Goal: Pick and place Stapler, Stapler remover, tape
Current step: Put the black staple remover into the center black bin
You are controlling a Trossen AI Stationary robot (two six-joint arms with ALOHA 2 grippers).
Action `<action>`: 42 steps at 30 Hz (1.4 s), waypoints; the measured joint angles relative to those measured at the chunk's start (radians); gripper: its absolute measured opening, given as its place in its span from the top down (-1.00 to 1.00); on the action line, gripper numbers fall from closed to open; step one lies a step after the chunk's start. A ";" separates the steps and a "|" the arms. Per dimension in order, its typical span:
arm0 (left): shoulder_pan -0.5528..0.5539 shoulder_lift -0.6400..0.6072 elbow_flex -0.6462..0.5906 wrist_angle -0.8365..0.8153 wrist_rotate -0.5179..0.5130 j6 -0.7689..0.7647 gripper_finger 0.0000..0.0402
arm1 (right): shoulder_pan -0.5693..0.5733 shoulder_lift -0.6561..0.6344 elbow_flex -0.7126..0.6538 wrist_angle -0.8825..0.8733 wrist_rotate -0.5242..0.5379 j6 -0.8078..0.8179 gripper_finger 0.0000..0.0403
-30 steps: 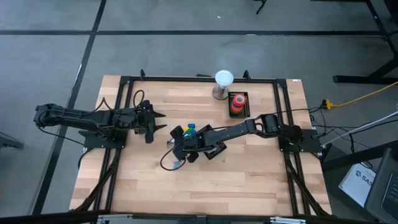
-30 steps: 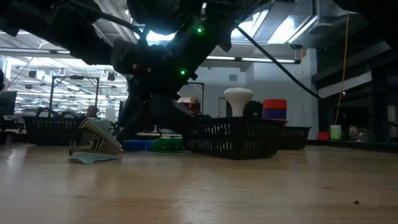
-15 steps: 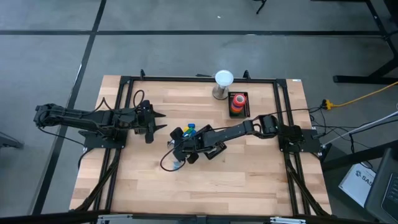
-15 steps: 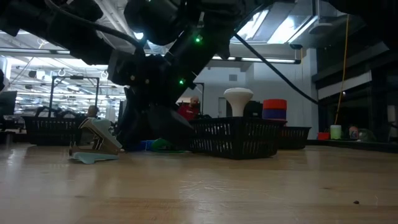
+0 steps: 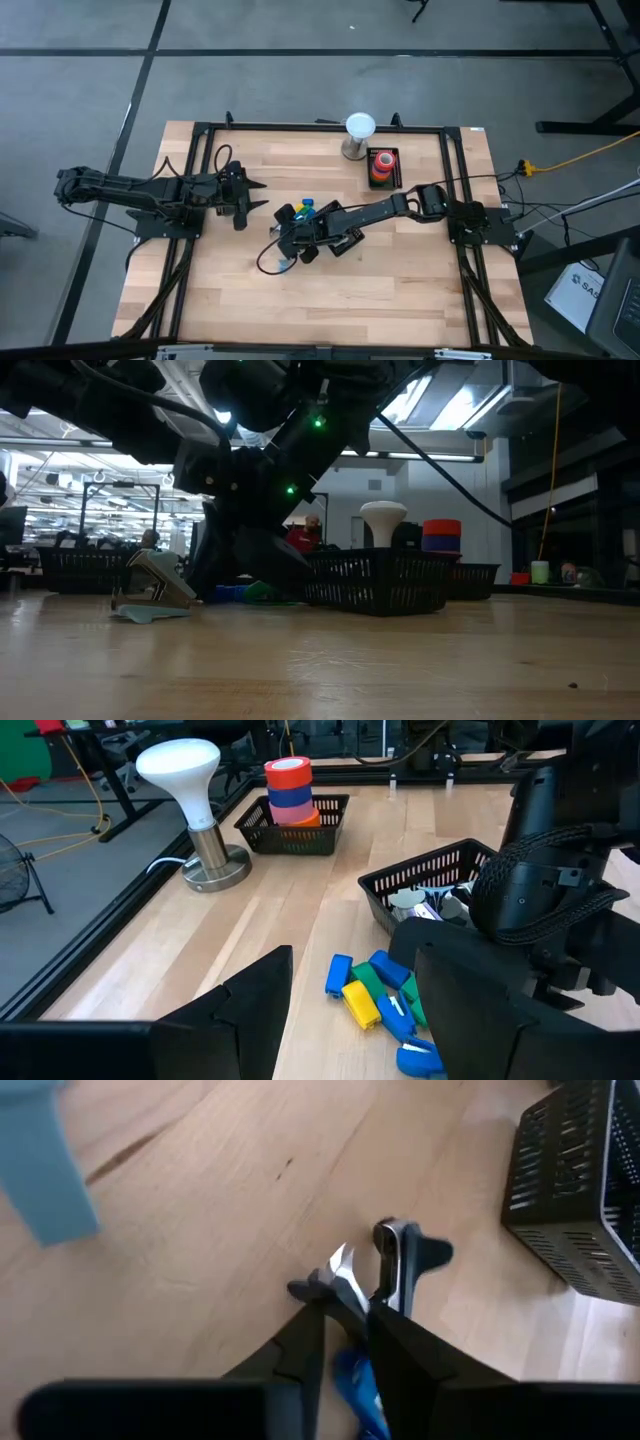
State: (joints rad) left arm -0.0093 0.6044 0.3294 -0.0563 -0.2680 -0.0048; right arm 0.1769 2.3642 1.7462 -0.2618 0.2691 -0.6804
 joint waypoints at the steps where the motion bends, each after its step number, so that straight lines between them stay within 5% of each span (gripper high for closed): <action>1: 0.000 0.000 0.000 0.000 0.000 0.000 -0.04 | 0.000 0.000 0.000 0.001 0.000 0.004 0.68; 6: 0.000 0.000 0.000 0.000 0.000 0.000 -0.04 | 0.007 -0.001 0.000 0.004 0.004 0.007 0.95; 25: 0.000 0.000 0.000 0.000 0.000 0.000 -0.04 | 0.073 -0.028 0.003 0.014 -0.001 0.151 0.98; 42: 0.000 0.000 0.000 0.000 0.000 0.000 -0.04 | 0.197 -0.139 0.005 -0.083 0.190 0.331 0.99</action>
State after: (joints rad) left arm -0.0096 0.6044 0.3294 -0.0562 -0.2682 -0.0051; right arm 0.3735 2.2249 1.7508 -0.3449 0.4595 -0.3493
